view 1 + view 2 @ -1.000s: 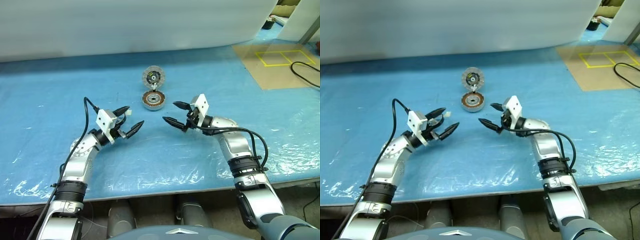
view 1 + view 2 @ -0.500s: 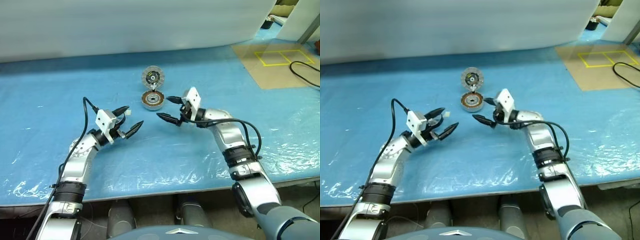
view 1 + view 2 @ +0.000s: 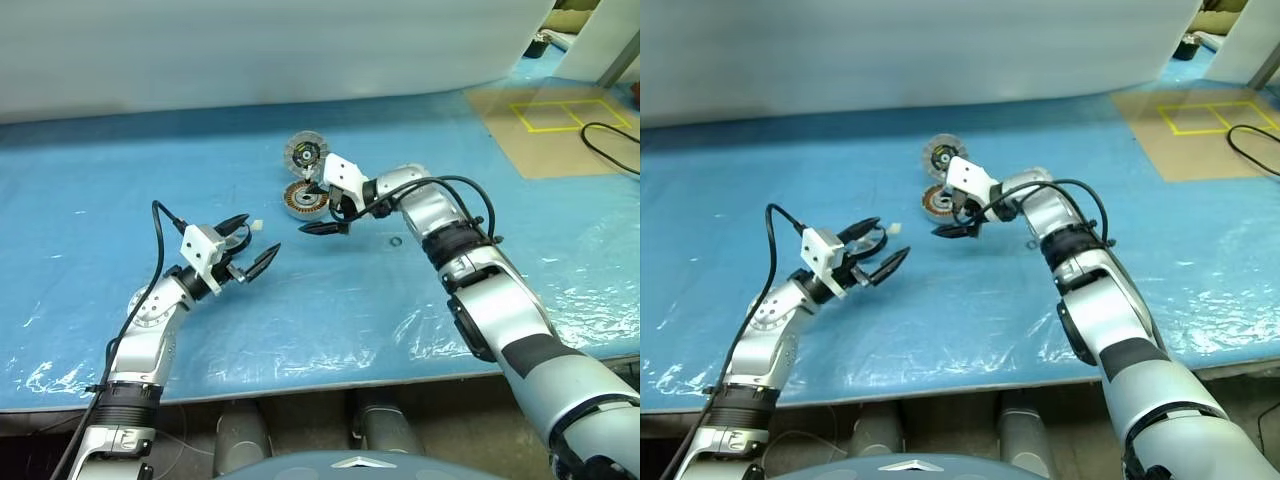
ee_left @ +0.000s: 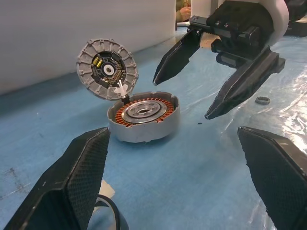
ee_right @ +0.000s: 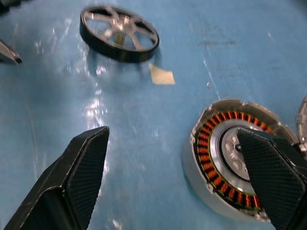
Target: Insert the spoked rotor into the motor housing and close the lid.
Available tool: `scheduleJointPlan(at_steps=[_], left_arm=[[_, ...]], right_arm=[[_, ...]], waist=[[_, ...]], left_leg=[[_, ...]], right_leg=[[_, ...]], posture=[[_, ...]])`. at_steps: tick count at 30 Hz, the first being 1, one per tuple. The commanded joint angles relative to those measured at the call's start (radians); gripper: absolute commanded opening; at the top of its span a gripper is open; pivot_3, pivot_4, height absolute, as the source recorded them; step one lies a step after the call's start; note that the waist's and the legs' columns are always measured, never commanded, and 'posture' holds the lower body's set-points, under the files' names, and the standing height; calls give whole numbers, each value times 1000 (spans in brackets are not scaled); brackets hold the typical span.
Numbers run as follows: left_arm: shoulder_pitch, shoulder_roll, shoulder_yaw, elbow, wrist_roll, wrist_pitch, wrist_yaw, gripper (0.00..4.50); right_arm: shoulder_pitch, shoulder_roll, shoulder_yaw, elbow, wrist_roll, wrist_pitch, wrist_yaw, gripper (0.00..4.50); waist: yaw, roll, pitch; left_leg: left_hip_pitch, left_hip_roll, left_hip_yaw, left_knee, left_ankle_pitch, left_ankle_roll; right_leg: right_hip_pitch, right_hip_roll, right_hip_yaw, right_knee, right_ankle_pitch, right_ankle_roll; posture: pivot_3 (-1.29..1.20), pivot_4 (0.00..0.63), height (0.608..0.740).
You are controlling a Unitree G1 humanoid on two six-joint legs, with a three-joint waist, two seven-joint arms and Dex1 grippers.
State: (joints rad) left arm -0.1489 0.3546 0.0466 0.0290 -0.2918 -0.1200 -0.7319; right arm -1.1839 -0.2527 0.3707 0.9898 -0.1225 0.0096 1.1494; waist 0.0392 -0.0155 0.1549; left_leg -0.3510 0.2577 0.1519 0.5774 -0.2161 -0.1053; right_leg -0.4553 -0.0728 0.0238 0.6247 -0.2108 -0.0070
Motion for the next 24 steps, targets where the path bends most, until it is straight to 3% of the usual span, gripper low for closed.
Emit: scheduleJointPlan(at_steps=[1,9,24], left_arm=[[12,3,18,-57,-14,-2,18,4483],[33,-2,15,-75,-17,4,32,4483],[53,-10,10,-94,-23,12,45,4483]], right_arm=[[-95,29,32,96,-68,-29,2,4500],[-238,89,52,280,-189,-30,-96,4500],[-285,159,38,359,-272,28,-162,4500]], waist=[[1,0,0],[2,1,0],[2,2,1]], left_leg=[[0,0,0,0,0,0],[-2,1,0,0,0,0],[-2,2,1,0,0,0]], right_leg=[[0,0,0,0,0,0],[-2,0,-1,1,0,-1],[-4,0,-1,3,0,-2]], posture=[[0,150,740],[0,150,740],[0,150,740]])
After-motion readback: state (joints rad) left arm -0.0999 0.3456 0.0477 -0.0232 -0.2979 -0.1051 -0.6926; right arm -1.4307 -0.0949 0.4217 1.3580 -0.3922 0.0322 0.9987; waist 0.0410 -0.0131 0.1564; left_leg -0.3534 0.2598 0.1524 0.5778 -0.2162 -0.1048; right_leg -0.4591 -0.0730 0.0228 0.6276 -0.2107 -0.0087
